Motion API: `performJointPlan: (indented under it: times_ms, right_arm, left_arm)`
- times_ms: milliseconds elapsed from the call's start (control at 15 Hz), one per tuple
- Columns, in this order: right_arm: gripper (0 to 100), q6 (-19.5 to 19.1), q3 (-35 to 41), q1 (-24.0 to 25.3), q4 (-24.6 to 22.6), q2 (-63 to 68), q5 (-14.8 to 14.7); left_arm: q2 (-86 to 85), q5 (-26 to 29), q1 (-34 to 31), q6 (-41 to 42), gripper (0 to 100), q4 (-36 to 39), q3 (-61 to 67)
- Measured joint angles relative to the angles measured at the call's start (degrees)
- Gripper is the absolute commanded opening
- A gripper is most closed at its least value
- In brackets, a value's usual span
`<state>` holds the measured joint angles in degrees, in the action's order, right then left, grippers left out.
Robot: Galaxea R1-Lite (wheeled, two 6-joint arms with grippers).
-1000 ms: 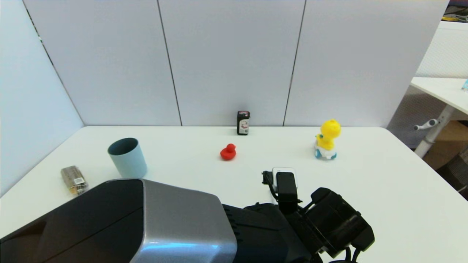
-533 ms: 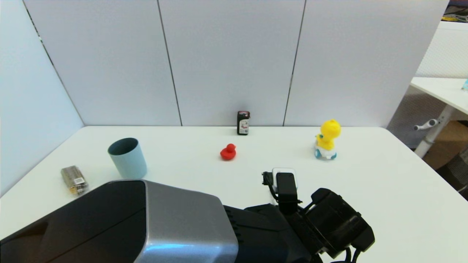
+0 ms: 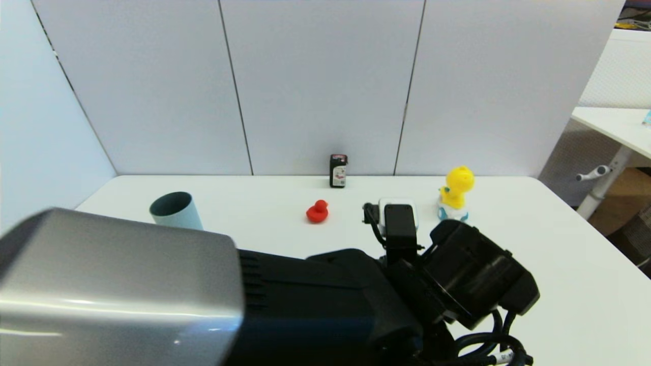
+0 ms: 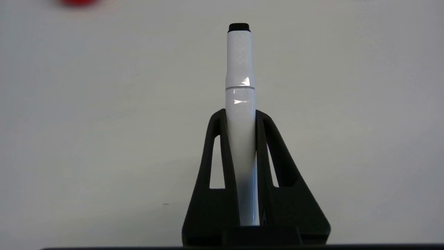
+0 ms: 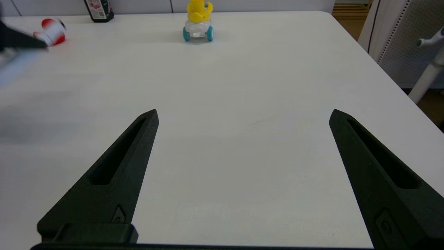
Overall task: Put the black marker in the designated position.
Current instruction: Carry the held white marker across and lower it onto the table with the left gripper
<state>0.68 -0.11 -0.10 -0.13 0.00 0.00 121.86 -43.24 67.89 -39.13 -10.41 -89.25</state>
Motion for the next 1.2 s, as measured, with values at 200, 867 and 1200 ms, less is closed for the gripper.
performJointPlan:
  times_ms: [200, 867, 1200]
  right_arm:
    - [100, 0.0, 0.0, 0.0, 0.0, 0.0, 0.0]
    - [100, 0.0, 0.0, 0.0, 0.0, 0.0, 0.0]
    - [100, 0.0, 0.0, 0.0, 0.0, 0.0, 0.0]
  left_arm:
    - [-10.7, -0.1, -2.5, 8.1, 0, -5.3, 0.0]
    - [-27.0, 32.4, -57.2, 68.0, 0, -22.6, -17.3]
    - [-14.3, 68.5, -68.7, 116.2, 0, -36.1, -24.4]
